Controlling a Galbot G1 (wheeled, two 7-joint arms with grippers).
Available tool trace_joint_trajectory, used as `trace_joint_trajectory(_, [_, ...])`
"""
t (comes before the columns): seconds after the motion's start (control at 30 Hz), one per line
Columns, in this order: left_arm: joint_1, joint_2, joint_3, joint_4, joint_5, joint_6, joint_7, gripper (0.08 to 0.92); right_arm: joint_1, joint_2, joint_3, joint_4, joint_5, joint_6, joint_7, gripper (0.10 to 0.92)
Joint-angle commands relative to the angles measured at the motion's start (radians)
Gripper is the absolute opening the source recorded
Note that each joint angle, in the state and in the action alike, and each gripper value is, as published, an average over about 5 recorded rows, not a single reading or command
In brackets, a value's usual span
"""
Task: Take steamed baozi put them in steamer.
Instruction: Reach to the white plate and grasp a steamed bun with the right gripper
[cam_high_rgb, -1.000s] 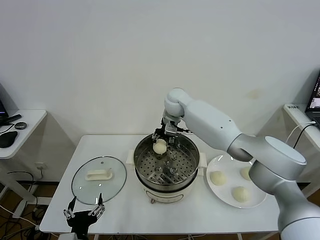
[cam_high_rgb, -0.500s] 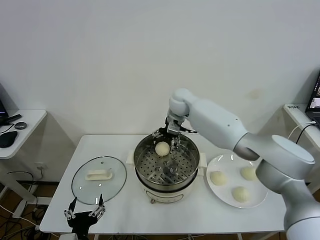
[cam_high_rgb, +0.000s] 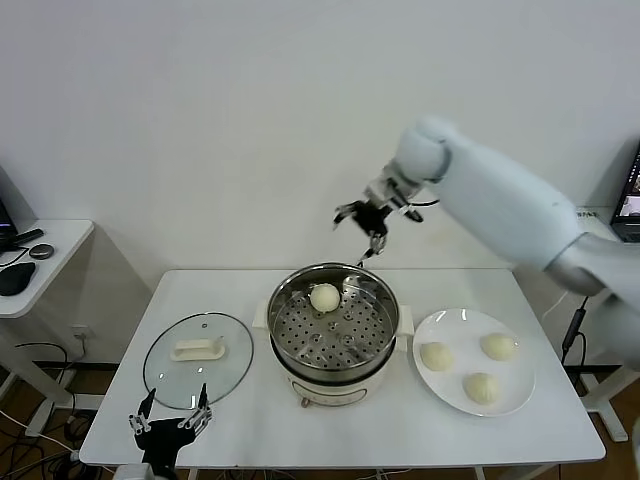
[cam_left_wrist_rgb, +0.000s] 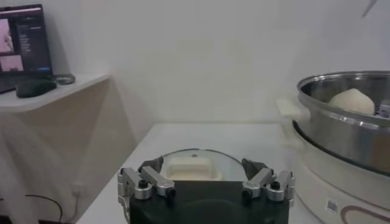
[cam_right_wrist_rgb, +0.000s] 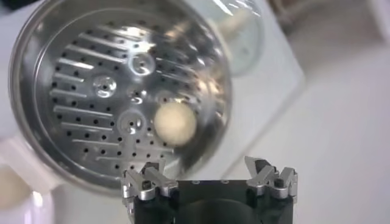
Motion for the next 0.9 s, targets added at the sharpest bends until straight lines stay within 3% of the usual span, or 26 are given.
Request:
trace_joint_trajectory(0.03, [-0.003, 0.008, 0.0, -0.001, -0.006, 0.003, 0.001, 0.823, 0.042, -0.155, -0.001, 0.049, 0.069, -0.384, -0.009, 0.823])
trace_joint_trajectory(0.27, [-0.013, 0.008, 0.004, -0.001, -0.011, 0.011, 0.003, 0.823, -0.037, -0.282, -0.042, 0.169, -0.009, -0.482, -0.058, 0.823])
trace_joint_trajectory(0.6, [0.003, 0.007, 0.004, -0.006, -0.015, 0.013, -0.001, 0.823, -0.306, -0.322, 0.044, 0.268, -0.112, -0.379, -0.024, 0.823])
trace_joint_trajectory(0.9, [0.031, 0.009, 0.01, -0.014, -0.006, 0.011, -0.003, 0.823, -0.552, -0.292, 0.187, 0.262, -0.227, -0.371, 0.02, 0.823])
